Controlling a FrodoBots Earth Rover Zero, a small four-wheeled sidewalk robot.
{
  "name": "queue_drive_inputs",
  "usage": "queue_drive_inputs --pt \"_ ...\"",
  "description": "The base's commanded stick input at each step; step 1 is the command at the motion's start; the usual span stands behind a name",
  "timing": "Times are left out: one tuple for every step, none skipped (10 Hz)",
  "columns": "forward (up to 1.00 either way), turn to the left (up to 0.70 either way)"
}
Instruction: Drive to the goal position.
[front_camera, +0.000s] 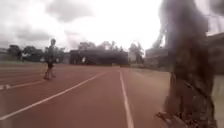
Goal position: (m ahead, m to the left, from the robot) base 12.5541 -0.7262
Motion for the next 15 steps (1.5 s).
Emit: queue_drive_inputs --pt "0.85 0.00" --pt "0.85 0.00" --pt "0.85 0.00" --pt "0.85 0.00" --pt "0.85 0.00" --pt "0.85 0.00" --pt "0.85 0.00" --pt "0.85 0.00" --pt "0.85 0.00" --pt "0.85 0.00" --pt "0.85 0.00" --pt "0.85 0.00" --pt "0.85 0.00" --pt "0.85 0.00" --pt "0.85 0.00"
